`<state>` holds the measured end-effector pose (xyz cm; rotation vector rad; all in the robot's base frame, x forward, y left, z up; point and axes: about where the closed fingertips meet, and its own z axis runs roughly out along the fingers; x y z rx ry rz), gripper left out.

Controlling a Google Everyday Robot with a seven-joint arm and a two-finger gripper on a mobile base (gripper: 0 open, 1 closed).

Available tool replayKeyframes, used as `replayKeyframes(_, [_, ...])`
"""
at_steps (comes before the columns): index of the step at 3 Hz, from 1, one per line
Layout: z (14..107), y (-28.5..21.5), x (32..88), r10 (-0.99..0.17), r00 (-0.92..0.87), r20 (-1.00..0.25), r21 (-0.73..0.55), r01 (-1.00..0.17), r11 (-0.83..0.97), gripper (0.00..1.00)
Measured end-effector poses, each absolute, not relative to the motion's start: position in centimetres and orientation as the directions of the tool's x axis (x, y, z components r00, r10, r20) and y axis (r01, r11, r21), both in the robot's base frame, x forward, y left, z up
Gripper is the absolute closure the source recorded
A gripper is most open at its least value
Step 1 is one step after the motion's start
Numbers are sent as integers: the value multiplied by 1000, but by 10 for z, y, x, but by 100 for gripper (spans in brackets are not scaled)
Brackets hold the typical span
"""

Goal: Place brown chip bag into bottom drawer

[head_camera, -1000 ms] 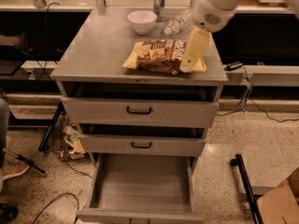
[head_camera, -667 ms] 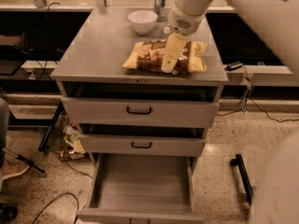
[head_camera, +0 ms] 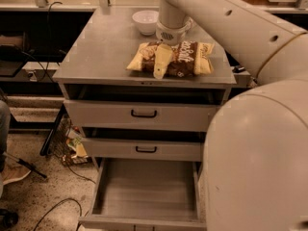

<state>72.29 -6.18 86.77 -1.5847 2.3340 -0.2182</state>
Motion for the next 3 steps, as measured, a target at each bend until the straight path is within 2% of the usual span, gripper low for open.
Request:
replayKeyframes(2, [868,-72,738,-893,-387,-231,-304,-843,444,50])
replayKeyframes(3, [878,-71,728,-879,-365,-308,-291,-843,452,73])
